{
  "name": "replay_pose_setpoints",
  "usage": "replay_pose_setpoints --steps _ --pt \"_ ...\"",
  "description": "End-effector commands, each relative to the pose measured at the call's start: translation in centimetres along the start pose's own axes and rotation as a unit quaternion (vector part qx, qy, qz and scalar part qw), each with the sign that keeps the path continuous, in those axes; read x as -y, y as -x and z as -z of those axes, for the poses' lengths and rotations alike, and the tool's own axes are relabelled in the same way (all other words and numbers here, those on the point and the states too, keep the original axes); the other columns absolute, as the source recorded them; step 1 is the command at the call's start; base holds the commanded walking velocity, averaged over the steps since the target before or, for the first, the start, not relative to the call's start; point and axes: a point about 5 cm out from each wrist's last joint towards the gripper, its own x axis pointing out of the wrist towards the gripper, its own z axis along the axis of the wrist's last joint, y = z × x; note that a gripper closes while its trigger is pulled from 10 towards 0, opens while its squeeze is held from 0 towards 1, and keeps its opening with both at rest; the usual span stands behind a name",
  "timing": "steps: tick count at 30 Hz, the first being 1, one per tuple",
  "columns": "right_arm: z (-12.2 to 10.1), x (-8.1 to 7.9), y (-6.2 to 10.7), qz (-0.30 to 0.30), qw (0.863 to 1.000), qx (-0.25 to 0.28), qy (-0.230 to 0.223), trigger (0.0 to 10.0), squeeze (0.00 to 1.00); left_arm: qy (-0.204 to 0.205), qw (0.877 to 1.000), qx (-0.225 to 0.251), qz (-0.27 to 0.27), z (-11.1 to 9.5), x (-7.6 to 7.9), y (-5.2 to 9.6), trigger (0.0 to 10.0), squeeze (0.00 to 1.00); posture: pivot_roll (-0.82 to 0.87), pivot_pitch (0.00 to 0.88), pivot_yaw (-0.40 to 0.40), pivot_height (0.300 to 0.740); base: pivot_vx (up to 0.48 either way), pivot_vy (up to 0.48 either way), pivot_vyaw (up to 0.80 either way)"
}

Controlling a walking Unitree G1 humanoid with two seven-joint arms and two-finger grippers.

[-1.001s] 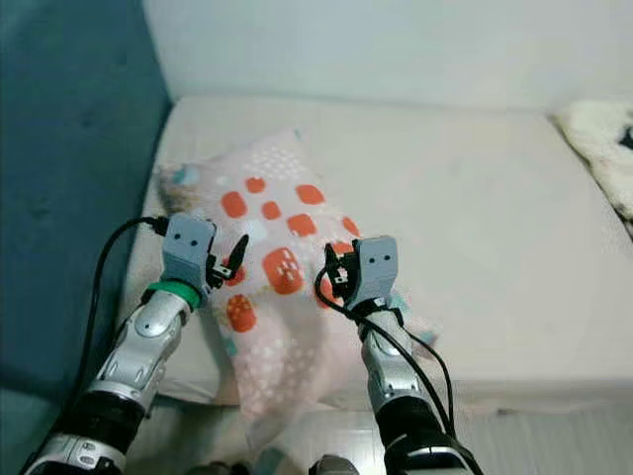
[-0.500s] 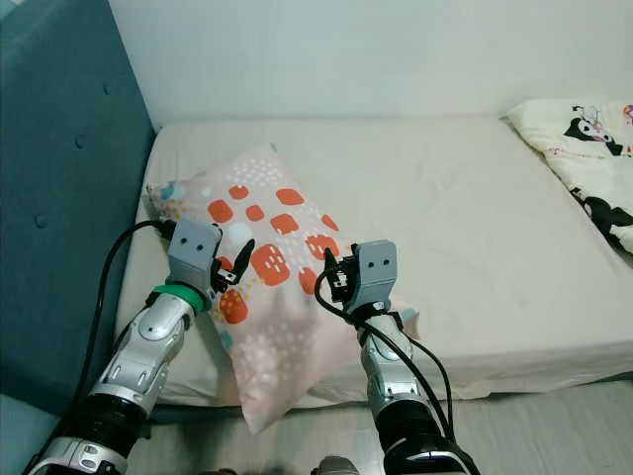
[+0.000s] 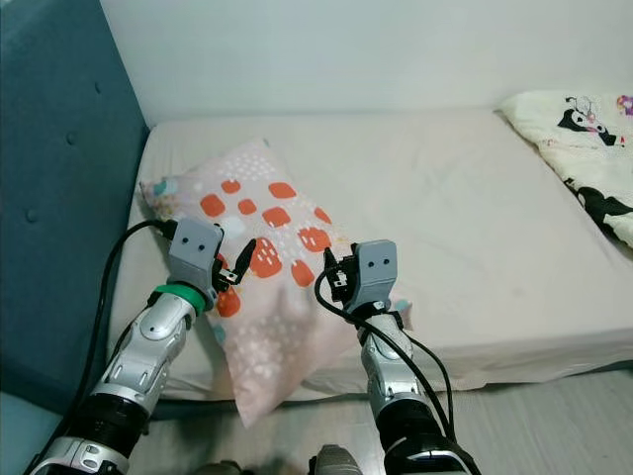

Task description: Clean up the room

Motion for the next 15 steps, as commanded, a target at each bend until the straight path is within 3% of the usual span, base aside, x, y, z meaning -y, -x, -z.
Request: replay_pose_setpoints --steps 1,15 --pt "0.5 -0.1 0.2 -0.002 1.000 -0.011 -0.004 10.0 0.00 -0.002 1.000 -0.022 0.000 1.0 0.1 0.2 10.0 0.00 0.00 0.000 0.032 0.644 0.000 0.000 0.00" --pt "0.6 -0.2 0.3 -0.003 1.000 -0.013 -0.009 10.0 0.00 -0.022 0.997 -0.059 -0.043 1.8 -1.1 0.4 10.0 0.00 0.00 0.000 0.037 0.594 0.000 0.000 0.00"
